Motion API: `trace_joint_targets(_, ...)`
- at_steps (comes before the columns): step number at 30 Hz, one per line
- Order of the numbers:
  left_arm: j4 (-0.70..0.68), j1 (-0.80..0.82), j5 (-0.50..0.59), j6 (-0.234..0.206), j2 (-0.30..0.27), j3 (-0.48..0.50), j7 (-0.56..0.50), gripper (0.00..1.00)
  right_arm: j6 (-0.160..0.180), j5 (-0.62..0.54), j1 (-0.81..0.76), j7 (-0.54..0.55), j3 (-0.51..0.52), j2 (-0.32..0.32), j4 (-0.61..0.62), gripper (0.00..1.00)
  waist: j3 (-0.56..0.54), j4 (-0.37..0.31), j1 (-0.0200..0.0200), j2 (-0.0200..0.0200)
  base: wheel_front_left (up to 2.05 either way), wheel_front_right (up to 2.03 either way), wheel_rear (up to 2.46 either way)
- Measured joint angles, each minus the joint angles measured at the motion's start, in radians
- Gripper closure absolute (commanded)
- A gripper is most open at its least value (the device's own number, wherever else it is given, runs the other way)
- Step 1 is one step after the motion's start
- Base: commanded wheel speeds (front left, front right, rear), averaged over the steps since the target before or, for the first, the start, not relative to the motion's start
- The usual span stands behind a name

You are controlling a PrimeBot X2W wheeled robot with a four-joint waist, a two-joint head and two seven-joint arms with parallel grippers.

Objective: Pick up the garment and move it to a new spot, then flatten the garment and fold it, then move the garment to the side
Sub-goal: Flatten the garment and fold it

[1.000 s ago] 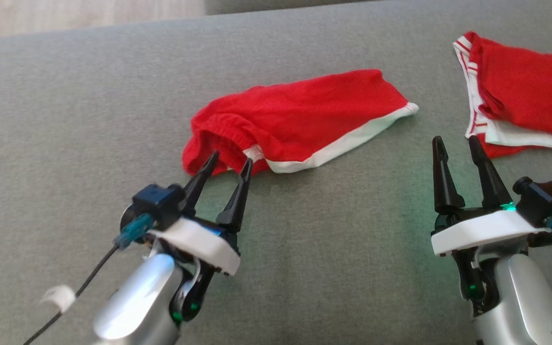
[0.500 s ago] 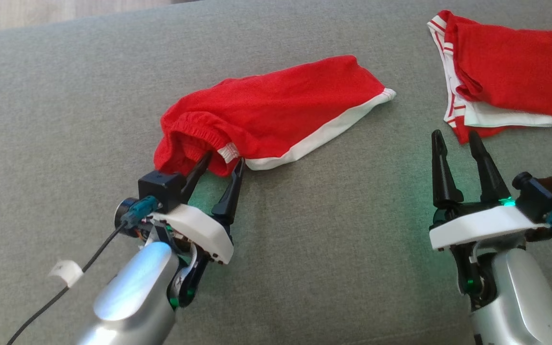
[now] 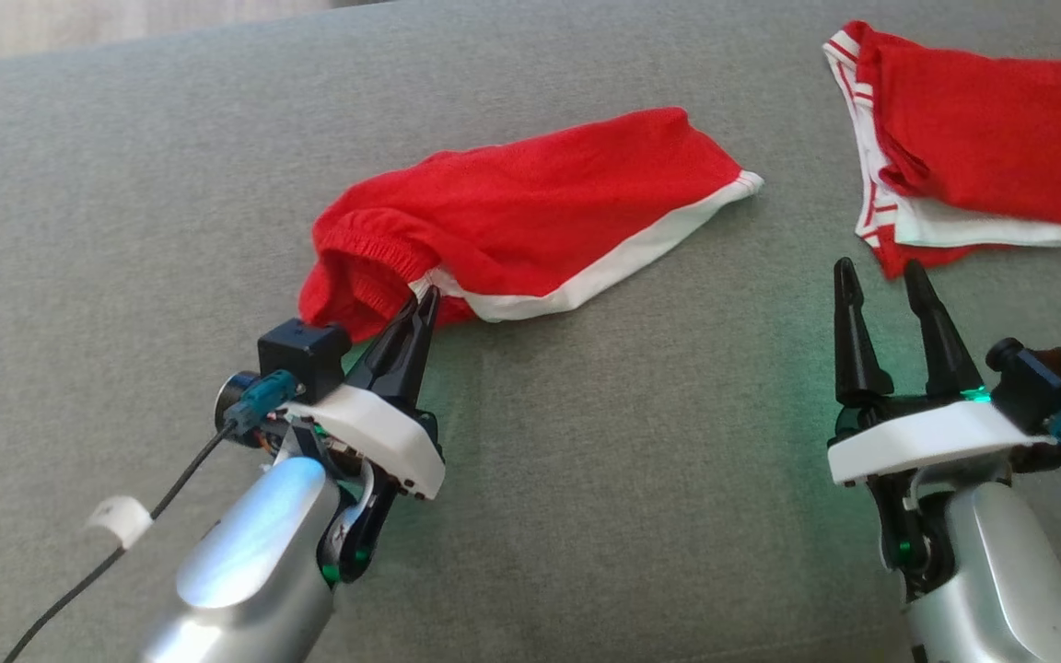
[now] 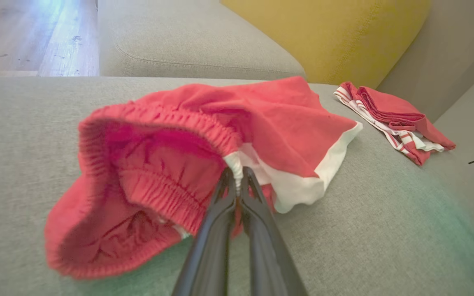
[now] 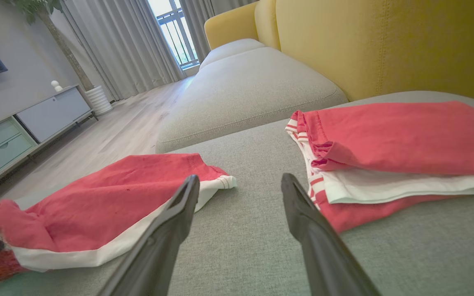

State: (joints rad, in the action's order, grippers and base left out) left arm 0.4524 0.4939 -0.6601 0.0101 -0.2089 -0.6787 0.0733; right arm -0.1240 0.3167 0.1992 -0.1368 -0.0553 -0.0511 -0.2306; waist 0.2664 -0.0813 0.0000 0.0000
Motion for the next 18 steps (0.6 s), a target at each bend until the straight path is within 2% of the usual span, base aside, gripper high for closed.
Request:
trace_joint_targets(8,-0.069,-0.017,0.004,0.0,-0.027,-0.018,0.007,1.0,0.0,-0.039,0.014,0.036,0.01,0.0,-0.048,0.0,-0.024,0.058,0.0,0.0,0.0,0.0,0.0)
trace_joint_targets(14,-0.15,-0.059,0.028,-0.011,-0.067,-0.033,0.007,1.0,0.0,-0.152,0.118,0.141,0.048,0.0,-0.171,0.0,-0.03,0.127,0.0,0.0,0.0,0.0,0.0)
trace_joint_targets(18,-0.184,-0.062,0.029,-0.02,-0.073,-0.035,0.005,1.0,0.0,-0.216,0.179,0.18,0.057,-0.001,-0.254,0.0,-0.02,0.153,0.0,0.0,0.0,0.0,0.0)
